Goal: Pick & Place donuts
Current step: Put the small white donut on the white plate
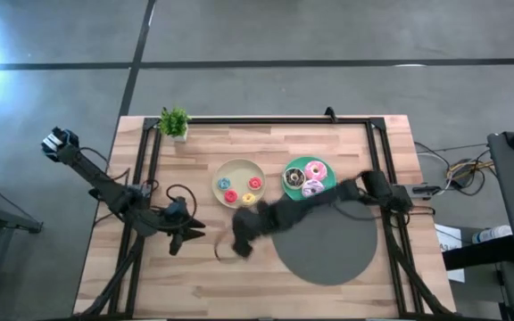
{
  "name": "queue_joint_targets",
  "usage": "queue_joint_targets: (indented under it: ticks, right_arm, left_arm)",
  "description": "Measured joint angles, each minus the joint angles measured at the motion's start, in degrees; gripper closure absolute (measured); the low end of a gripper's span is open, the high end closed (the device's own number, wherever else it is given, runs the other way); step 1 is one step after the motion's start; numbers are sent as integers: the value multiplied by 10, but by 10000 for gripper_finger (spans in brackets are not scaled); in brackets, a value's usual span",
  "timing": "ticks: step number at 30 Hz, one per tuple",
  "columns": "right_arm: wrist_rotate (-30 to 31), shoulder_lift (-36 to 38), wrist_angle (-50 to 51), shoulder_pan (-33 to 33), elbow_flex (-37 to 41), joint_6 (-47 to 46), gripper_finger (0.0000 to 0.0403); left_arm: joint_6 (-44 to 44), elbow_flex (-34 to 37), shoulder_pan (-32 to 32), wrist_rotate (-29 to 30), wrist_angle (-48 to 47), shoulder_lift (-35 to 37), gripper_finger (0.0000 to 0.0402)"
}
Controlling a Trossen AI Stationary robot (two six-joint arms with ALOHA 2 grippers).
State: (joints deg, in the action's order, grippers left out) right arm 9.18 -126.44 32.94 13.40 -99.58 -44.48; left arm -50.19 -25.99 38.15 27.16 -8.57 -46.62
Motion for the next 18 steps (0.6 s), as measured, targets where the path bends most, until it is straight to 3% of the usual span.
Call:
queue_joint_targets:
  ticks: [6, 11, 18]
  right_arm:
    - [16, 4, 45, -119, -51, 50, 389]
    - [-4, -1, 36, -203, -64, 72, 389]
    - [-33, -45, 46, -238, -101, 89, 390]
  left_arm:
    - [6, 0, 3, 21, -21, 47, 284]
    - [19, 0, 4, 51, -30, 63, 284]
    - [33, 0, 4, 75, -31, 64, 284]
